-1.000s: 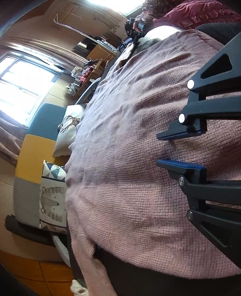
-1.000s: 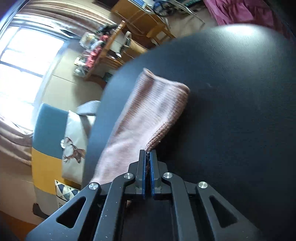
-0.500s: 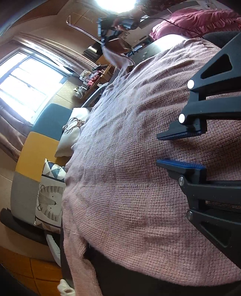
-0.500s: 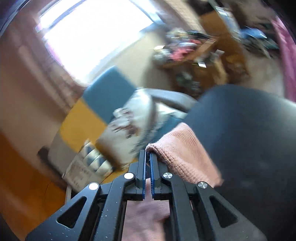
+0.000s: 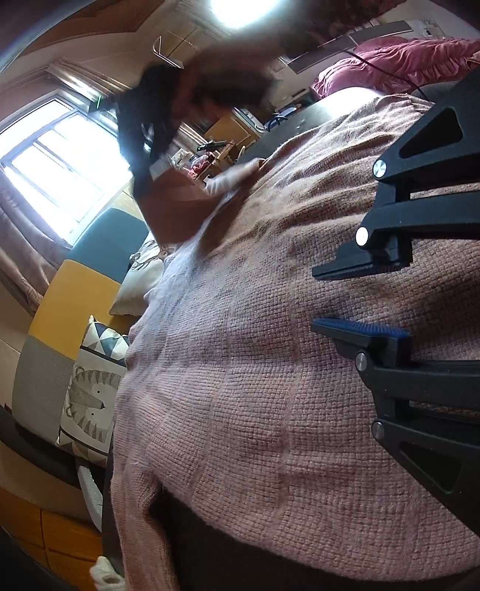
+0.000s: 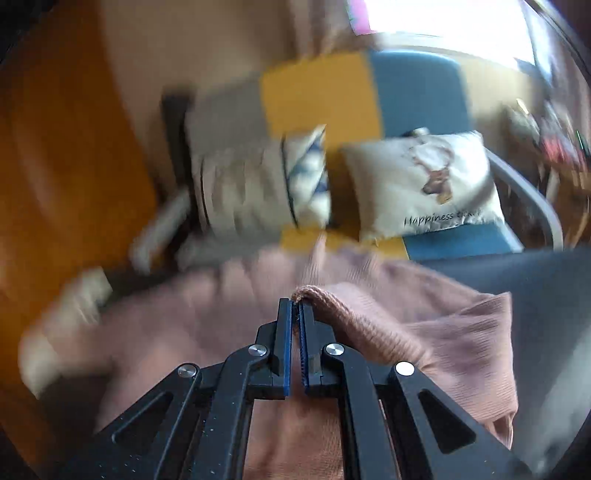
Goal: Fold clothes
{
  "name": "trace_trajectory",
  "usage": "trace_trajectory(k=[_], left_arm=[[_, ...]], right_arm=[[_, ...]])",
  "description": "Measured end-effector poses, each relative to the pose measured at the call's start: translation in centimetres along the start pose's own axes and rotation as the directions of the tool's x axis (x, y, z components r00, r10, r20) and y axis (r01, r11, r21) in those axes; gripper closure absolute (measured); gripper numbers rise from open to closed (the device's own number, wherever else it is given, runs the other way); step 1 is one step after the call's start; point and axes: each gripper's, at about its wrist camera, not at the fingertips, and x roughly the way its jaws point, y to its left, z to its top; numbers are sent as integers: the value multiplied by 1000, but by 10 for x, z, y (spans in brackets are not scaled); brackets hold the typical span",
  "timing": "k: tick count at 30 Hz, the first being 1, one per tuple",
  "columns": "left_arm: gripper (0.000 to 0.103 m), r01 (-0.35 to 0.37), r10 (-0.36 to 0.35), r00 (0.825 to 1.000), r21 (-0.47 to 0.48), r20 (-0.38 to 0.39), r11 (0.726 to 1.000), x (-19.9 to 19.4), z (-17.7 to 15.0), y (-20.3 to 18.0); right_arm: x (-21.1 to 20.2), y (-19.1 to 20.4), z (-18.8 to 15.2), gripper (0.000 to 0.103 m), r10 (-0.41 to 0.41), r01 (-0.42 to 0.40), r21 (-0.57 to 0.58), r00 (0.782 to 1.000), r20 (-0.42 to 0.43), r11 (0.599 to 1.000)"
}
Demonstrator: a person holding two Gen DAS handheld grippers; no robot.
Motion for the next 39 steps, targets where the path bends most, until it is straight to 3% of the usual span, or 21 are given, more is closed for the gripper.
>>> trace_trajectory(k=[3, 5, 7, 10, 12, 15, 17, 19, 21, 23, 25, 27, 29, 30, 31, 34, 38, 39], left_arm=[[82, 7, -7, 1000, -2, -1, 1000, -1, -1, 1], [82, 10, -10, 1000, -4, -2, 1000, -1, -1, 2], [82, 12, -12, 1000, -5, -3, 1000, -1, -1, 3], [82, 4, -4, 1000, -11, -15, 1000, 0, -1, 3], [82, -14, 13, 999, -25, -37, 1000, 1, 4, 0], [82, -11, 10, 999, -29, -48, 1000, 3, 20, -11], [82, -13, 12, 999, -14, -43, 1000, 4, 33, -21], [82, -58, 58, 998, 69, -4, 996, 10, 53, -41], [81, -132, 127, 991, 193, 37, 972, 24, 72, -65], [81, -192, 195, 980, 353, 26, 916, 53, 85, -89], [81, -228, 261, 965, 506, 6, 831, 84, 86, -106], [81, -262, 305, 951, 652, 49, 712, 105, 77, -121], [81, -294, 326, 938, 773, 119, 562, 121, 64, -134], [81, -306, 328, 933, 810, 150, 501, 128, 60, -140], [81, -310, 322, 932, 820, 164, 480, 133, 58, -143], [81, -301, 310, 936, 838, 168, 456, 149, 60, -152], [81, -322, 316, 927, 859, 201, 399, 170, 65, -167], [81, -317, 314, 929, 861, 197, 397, 174, 67, -169]], right_arm=[[48, 43, -35, 97, -104, 76, -200, 986, -134, 977], [60, 52, -55, 93, -93, 43, -234, 974, -206, 971], [54, 52, -68, 93, -59, 11, -221, 975, -213, 975], [23, 28, -80, 84, 90, -100, -75, 988, -123, 992], [4, -1, -89, 74, 119, -118, 23, 991, -55, 993], [-14, -59, -100, 73, 17, -11, 140, 999, -41, 990], [-20, -91, -105, 73, -9, 19, 204, 999, -47, 979], [-24, -124, -110, 73, -33, 46, 269, 998, -52, 962], [-21, -144, -121, 73, -75, 89, 304, 995, -58, 949], [-16, -159, -135, 72, -110, 125, 330, 992, -64, 935], [-17, -168, -142, 69, -95, 104, 361, 995, -42, 927], [-19, -174, -146, 69, -64, 67, 393, 998, -21, 917], [-18, -179, -149, 69, -40, 38, 416, 999, -6, 908], [-19, -181, -150, 69, -28, 25, 427, 1000, 1, 904], [-19, -182, -151, 69, -16, 12, 438, 1000, 7, 899], [-19, -188, -152, 69, 15, -26, 472, 1000, 28, 881], [-20, -190, -148, 69, 35, -53, 494, 998, 45, 868], [-20, -190, -148, 69, 36, -54, 496, 998, 46, 866]])
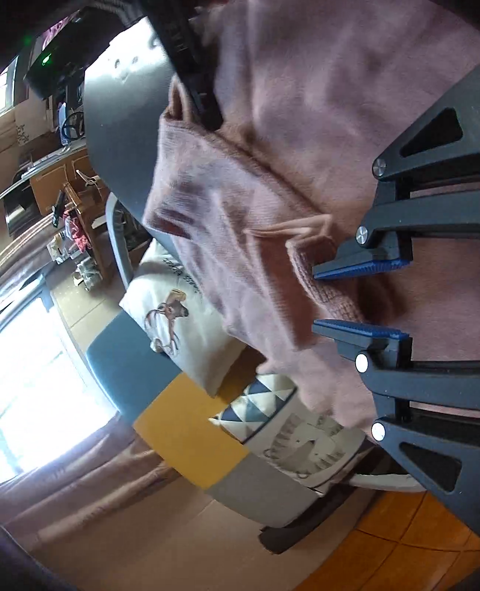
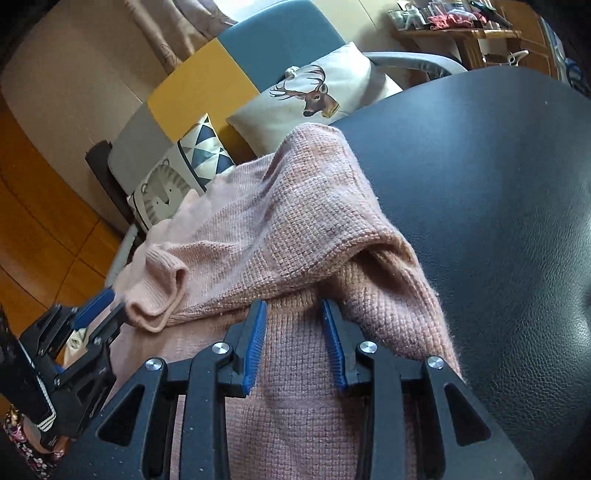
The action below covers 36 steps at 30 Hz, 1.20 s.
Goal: Fold clothes
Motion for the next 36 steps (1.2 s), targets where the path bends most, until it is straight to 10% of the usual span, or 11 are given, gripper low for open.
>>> trace_trajectory(k=[3, 10, 14, 20, 26, 30, 36], left_arm=[[102, 64, -65, 998, -56, -10, 996, 8, 6, 7], [103, 89, -95, 995, -425, 7, 901, 0, -19, 66], [103, 156, -161, 986, -481, 32, 863, -2, -35, 82], [80, 143, -150, 988, -186, -22, 972, -13, -28, 30], [79, 79, -79, 997, 1, -5, 997, -16, -20, 3], [78, -30, 28, 1000, 250, 12, 968, -11, -23, -26], [78, -163, 139, 986, 386, 90, 908, -3, -16, -50]], right_arm=[[-1, 0, 0, 69, 4, -4, 5, 1000, 2, 1000], [-2, -1, -1, 69, 11, -11, 17, 1000, 5, 1000], [-2, -2, -1, 69, 12, -12, 20, 1000, 6, 1000], [-2, -4, -1, 69, 17, -17, 27, 1000, 8, 999], [-3, -7, 1, 69, 32, -32, 42, 999, 8, 999], [-3, -8, 0, 69, 41, -41, 52, 999, 11, 998], [-4, -9, 0, 69, 52, -53, 66, 999, 13, 996]])
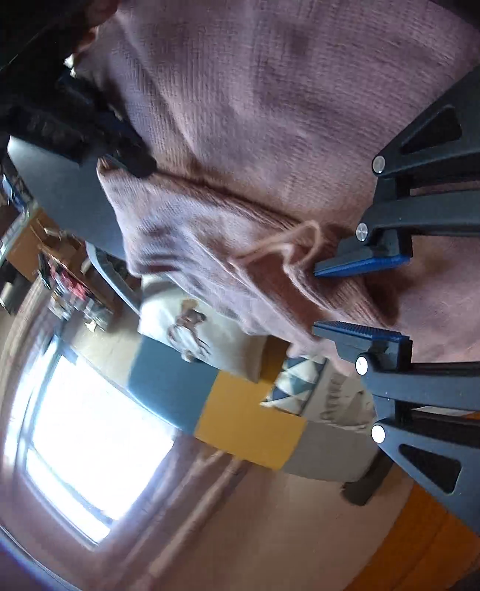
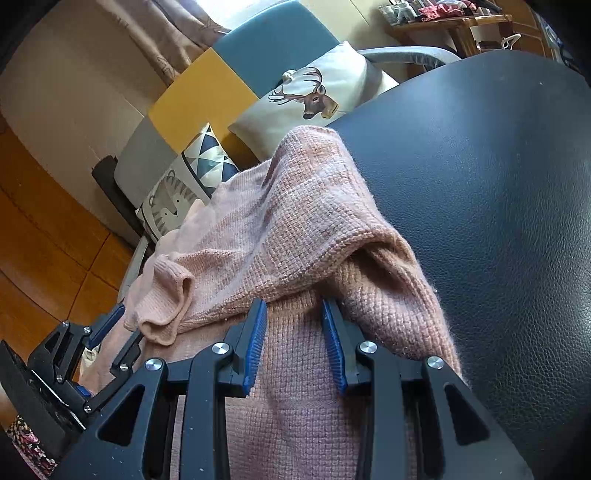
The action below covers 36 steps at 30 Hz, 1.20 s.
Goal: Fold clothes
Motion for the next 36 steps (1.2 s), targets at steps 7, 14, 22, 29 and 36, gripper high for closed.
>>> trace_trajectory(k=[7, 14, 22, 29, 36], left_arm=[[98, 144, -149, 988, -121, -30, 982, 10, 0, 16], [100, 106, -130, 992, -590, 2, 801, 8, -32, 96], [100, -70, -171, 979, -975, -107, 208, 31, -152, 174], [100, -53, -308, 951, -980, 10, -194, 38, -219, 132], [99, 36, -291, 946, -936, 145, -350, 39, -238, 116]], right_arm=[[-1, 0, -1, 69, 5, -5, 8, 1000, 2, 1000], [0, -1, 0, 69, 5, -5, 9, 1000, 0, 1000], [-1, -1, 0, 69, 3, -3, 12, 1000, -1, 1000], [-1, -1, 0, 69, 7, -7, 19, 1000, -1, 1000], [3, 10, 10, 69, -39, 37, -29, 997, -65, 999]])
